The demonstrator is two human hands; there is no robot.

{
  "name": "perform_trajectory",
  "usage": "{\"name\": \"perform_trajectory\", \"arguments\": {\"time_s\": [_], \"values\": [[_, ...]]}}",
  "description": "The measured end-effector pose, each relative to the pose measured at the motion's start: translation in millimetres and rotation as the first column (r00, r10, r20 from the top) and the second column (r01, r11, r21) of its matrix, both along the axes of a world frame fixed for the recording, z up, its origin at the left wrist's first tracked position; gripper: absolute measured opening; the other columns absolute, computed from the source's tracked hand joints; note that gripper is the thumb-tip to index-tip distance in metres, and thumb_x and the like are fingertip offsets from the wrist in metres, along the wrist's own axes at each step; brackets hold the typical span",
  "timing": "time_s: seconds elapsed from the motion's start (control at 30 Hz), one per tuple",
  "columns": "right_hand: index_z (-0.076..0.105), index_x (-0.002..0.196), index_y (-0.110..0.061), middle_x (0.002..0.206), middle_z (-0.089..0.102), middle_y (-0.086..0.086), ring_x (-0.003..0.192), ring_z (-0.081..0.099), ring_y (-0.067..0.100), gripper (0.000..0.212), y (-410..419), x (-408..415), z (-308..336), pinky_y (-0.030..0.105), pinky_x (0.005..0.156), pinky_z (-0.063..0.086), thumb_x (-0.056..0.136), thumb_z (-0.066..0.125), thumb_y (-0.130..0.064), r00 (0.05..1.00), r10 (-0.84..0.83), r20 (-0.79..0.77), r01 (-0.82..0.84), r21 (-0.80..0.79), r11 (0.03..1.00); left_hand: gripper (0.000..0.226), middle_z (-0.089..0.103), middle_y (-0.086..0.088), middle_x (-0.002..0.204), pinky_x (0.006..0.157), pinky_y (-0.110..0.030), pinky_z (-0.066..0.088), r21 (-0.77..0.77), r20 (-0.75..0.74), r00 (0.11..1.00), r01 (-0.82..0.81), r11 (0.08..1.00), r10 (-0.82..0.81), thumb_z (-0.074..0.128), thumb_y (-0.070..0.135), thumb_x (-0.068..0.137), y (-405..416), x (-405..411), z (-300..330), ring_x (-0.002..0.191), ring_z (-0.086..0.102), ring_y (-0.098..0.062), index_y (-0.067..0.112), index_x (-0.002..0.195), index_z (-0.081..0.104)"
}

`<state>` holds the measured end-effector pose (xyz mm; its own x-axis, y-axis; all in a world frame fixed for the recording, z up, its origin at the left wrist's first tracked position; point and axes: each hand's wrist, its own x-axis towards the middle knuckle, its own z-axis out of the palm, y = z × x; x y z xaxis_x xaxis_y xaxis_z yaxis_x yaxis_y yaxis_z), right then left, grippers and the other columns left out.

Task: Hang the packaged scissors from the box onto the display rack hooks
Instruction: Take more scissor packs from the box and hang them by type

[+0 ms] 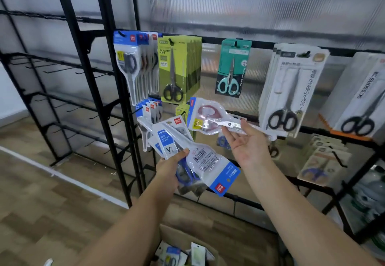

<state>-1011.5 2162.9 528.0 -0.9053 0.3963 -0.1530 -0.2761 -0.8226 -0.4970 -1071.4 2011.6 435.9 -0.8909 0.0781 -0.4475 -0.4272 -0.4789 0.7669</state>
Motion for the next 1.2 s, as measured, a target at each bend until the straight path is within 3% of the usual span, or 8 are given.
{"name": "perform_trajectory", "arguments": {"time_s": [0.17, 0.3, 0.5, 0.6, 0.77, 1.0, 1.1, 1.2], "values": [[0.051, 0.104, 0.003, 0.104, 0.062, 0.026, 0.102, 0.061, 0.038, 0.025, -10, 0, -19, 0.048, 0.091, 0.049, 0.095, 0.041, -0.019, 0.992, 0.086, 0.094, -0.081, -0.055, 0.995, 0.042, 0.066, -0.017, 0.116, 0.095, -0.057, 0.047, 0.022, 0.038, 0.999, 0.024, 0.999, -0.025, 0.075, 0.004, 0.076, 1, -1, -4, 0.108, 0.063, -0.035, 0.005, 0.115, 0.059], [0.061, 0.091, -0.008, 0.081, 0.063, 0.005, 0.072, 0.058, 0.016, 0.021, -14, -2, -42, 0.027, 0.066, 0.044, 0.093, 0.051, -0.026, 0.915, -0.066, 0.399, -0.099, 0.379, 0.920, 0.052, 0.064, -0.014, 0.121, 0.096, -0.057, 0.045, 0.035, 0.106, 0.994, 0.004, 0.999, -0.008, 0.074, 0.004, 0.076, -3, -6, -9, 0.111, 0.060, -0.035, 0.008, 0.125, 0.057], [0.060, 0.103, -0.003, 0.072, 0.062, 0.011, 0.043, 0.056, 0.009, 0.017, -12, 7, -48, 0.019, 0.044, 0.049, 0.086, 0.062, -0.004, 0.936, -0.076, 0.345, -0.160, 0.606, 0.780, 0.050, 0.061, -0.017, 0.124, 0.091, -0.052, 0.049, -0.028, 0.197, 0.980, 0.014, 1.000, -0.008, 0.065, 0.002, 0.080, -19, -16, -20, 0.109, 0.059, -0.036, 0.009, 0.128, 0.054], [0.061, 0.091, -0.007, 0.078, 0.063, 0.010, 0.056, 0.059, 0.015, 0.006, -11, 7, -48, 0.021, 0.049, 0.051, 0.086, 0.062, -0.005, 0.919, 0.032, 0.394, -0.277, 0.584, 0.763, 0.047, 0.059, -0.018, 0.126, 0.077, -0.047, 0.053, -0.063, 0.226, 0.973, 0.052, 0.997, -0.037, 0.063, 0.004, 0.083, -25, -18, -21, 0.109, 0.058, -0.035, 0.008, 0.129, 0.053], [0.064, 0.094, -0.001, 0.080, 0.069, 0.014, 0.062, 0.067, 0.020, 0.017, 1, 4, -49, 0.026, 0.053, 0.056, 0.090, 0.052, -0.012, 0.871, 0.276, 0.406, -0.438, 0.390, 0.810, 0.043, 0.059, -0.017, 0.126, 0.087, -0.044, 0.050, -0.107, 0.214, 0.977, 0.035, 0.994, -0.012, 0.059, 0.005, 0.087, -37, -24, -21, 0.110, 0.058, -0.035, 0.008, 0.129, 0.052], [0.062, 0.103, -0.024, 0.081, 0.072, 0.012, 0.062, 0.064, 0.014, 0.033, 8, -8, -54, 0.024, 0.056, 0.050, 0.082, 0.065, 0.002, 0.691, 0.191, 0.697, -0.722, 0.666, 0.185, 0.038, 0.059, -0.014, 0.111, 0.055, -0.039, 0.044, -0.198, 0.174, 0.967, -0.152, 0.968, 0.188, 0.061, 0.004, 0.086, -51, -20, -17, 0.092, 0.055, -0.031, 0.012, 0.122, 0.054], [0.059, 0.094, -0.027, 0.076, 0.068, 0.002, 0.053, 0.059, 0.008, 0.027, 1, -17, -57, 0.020, 0.050, 0.049, 0.081, 0.067, -0.004, 0.689, 0.051, 0.723, -0.714, 0.689, -0.126, 0.034, 0.057, -0.018, 0.117, 0.073, -0.046, 0.049, -0.224, 0.183, 0.957, -0.184, 0.957, 0.227, 0.056, -0.001, 0.086, -56, -16, -17, 0.096, 0.054, -0.033, 0.013, 0.116, 0.050], [0.058, 0.098, -0.024, 0.070, 0.062, -0.001, 0.052, 0.051, 0.008, 0.018, -10, -23, -64, 0.017, 0.044, 0.040, 0.084, 0.068, -0.021, 0.697, 0.032, 0.716, -0.689, 0.682, -0.247, 0.028, 0.056, -0.014, 0.107, 0.061, -0.042, 0.046, -0.255, 0.166, 0.953, -0.205, 0.945, 0.252, 0.057, 0.001, 0.087, -62, -13, -19, 0.099, 0.055, -0.032, 0.013, 0.110, 0.047]]}}
